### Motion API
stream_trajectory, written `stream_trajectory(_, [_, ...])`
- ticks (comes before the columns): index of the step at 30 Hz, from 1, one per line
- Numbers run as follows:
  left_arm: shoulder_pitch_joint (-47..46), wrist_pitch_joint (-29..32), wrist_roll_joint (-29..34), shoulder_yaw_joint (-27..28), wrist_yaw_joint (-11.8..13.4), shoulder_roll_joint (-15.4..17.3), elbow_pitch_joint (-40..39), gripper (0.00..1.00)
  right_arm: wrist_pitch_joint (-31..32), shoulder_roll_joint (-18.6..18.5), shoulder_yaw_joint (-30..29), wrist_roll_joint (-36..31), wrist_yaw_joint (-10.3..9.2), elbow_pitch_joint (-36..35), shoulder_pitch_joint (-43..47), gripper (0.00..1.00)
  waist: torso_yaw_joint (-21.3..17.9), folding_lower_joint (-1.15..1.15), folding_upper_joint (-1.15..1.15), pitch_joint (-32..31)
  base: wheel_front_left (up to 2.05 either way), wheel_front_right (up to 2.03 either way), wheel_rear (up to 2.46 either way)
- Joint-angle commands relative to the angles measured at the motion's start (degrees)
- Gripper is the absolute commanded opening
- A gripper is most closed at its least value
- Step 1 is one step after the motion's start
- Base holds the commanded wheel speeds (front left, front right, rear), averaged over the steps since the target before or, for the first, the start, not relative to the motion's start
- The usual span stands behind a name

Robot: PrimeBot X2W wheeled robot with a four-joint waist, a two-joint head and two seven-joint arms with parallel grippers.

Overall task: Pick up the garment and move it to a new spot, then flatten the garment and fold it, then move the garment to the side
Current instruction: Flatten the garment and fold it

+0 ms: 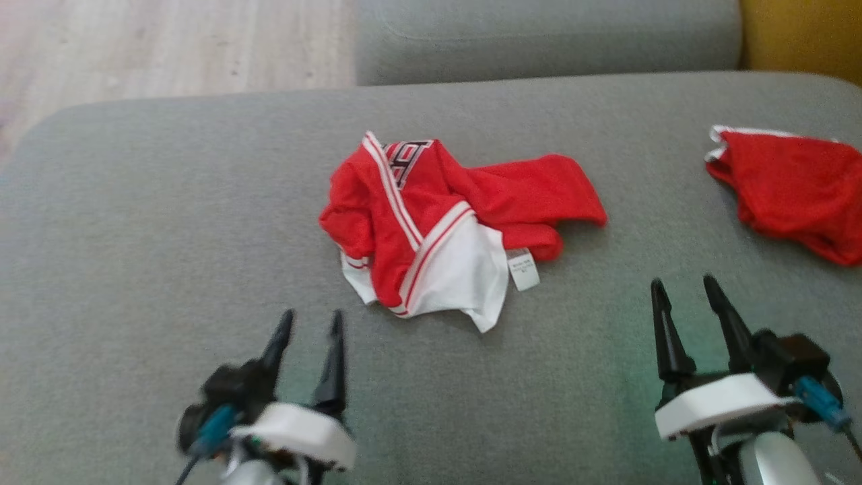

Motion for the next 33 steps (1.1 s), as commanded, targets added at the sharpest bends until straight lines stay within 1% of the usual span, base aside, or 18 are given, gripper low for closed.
stream_trajectory(1, [-4.6,1.1,0.9,0.2,-0.7,-0.8,-0.1,1.00,-0.6,-0.3,1.5,-0.5,-0.04,-2.3,-3.1,1.00,-2.0,-0.01,0.00,1.9,0.00,0.00,0.00])
stream_trajectory(4, [-7.2,4.0,0.6,-1.8,-1.9,-2.4,2.9,1.00,-0.6,-0.3,1.9,-0.8,-0.04,-2.5,-4.2,1.00,-4.0,-0.01,0.00,3.6,0.00,0.00,0.00])
stream_trajectory(7, [-9.7,5.6,0.2,-2.2,-2.1,-3.6,5.7,1.00,-0.8,-0.3,2.6,-0.8,-0.04,-2.6,-5.2,1.00,-6.2,-0.01,0.00,5.5,0.00,0.00,0.00])
stream_trajectory(9, [-11.1,6.1,-0.1,-1.8,-1.7,-4.2,7.6,1.00,-1.0,-0.3,2.8,-0.6,-0.04,-2.5,-5.7,1.00,-7.5,-0.01,0.00,6.5,0.00,0.00,0.00])
stream_trajectory(10, [-11.1,6.1,-0.1,-1.8,-1.7,-4.2,7.6,1.00,-1.0,-0.3,2.8,-0.6,-0.04,-2.5,-5.7,1.00,-7.5,-0.01,0.00,6.5,0.00,0.00,0.00])
stream_trajectory(14, [-13.2,6.8,-1.0,-0.7,-1.1,-4.6,11.1,1.00,-1.4,-0.3,2.9,-0.5,-0.04,-2.2,-6.5,1.00,-9.8,-0.01,0.00,8.0,0.00,0.00,0.00])
stream_trajectory(17, [-14.2,7.0,-1.1,0.3,-0.3,-4.0,12.8,1.00,-1.8,-0.3,2.8,-0.5,-0.04,-2.0,-6.7,1.00,-10.8,-0.01,0.00,8.7,0.00,0.00,0.00])
stream_trajectory(19, [-14.7,6.9,-1.1,0.5,-0.3,-3.6,13.6,1.00,-2.0,-0.3,2.5,-0.6,-0.04,-1.9,-6.7,1.00,-11.1,-0.01,0.00,8.9,0.00,0.00,0.00])
stream_trajectory(20, [-14.8,6.8,-1.2,0.6,-0.2,-3.5,13.8,0.90,-2.1,-0.3,2.4,-0.6,-0.04,-1.8,-6.6,1.00,-11.1,-0.01,0.00,8.9,0.00,0.00,0.00])
stream_trajectory(21, [-14.8,6.7,-1.2,0.7,-0.1,-3.5,14.1,0.65,-2.2,-0.3,2.2,-0.6,-0.04,-1.7,-6.6,1.00,-11.1,-0.01,0.00,8.9,0.00,0.00,0.00])
stream_trajectory(23, [-14.8,6.3,-1.1,0.7,0.1,-3.5,14.4,0.25,-2.4,-0.3,1.9,-0.6,-0.04,-1.5,-6.5,1.00,-10.8,-0.01,0.00,8.7,0.00,0.00,0.00])
stream_trajectory(24, [-14.8,6.1,-1.1,0.6,0.0,-3.6,14.6,0.09,-2.4,-0.3,1.8,-0.6,-0.04,-1.4,-6.4,1.00,-10.5,-0.01,0.00,8.5,0.00,0.00,0.00])
stream_trajectory(25, [-14.7,6.0,-1.2,0.5,-0.1,-3.6,14.7,0.00,-2.4,-0.3,1.8,-0.5,-0.04,-1.3,-6.4,1.00,-10.2,-0.01,0.00,8.3,0.00,0.00,0.00])
stream_trajectory(29, [-14.3,3.7,-0.6,0.0,-0.5,-3.7,13.9,0.00,-2.5,-0.3,2.1,-0.5,-0.04,-1.0,-6.4,1.00,-8.7,-0.01,0.00,7.2,0.00,0.00,0.00])
stream_trajectory(33, [-13.6,0.8,0.0,0.1,-0.5,-3.5,10.4,0.00,-2.4,-0.3,2.0,-0.6,-0.04,-0.8,-5.8,1.00,-6.5,-0.01,0.00,5.4,0.00,0.00,0.00])
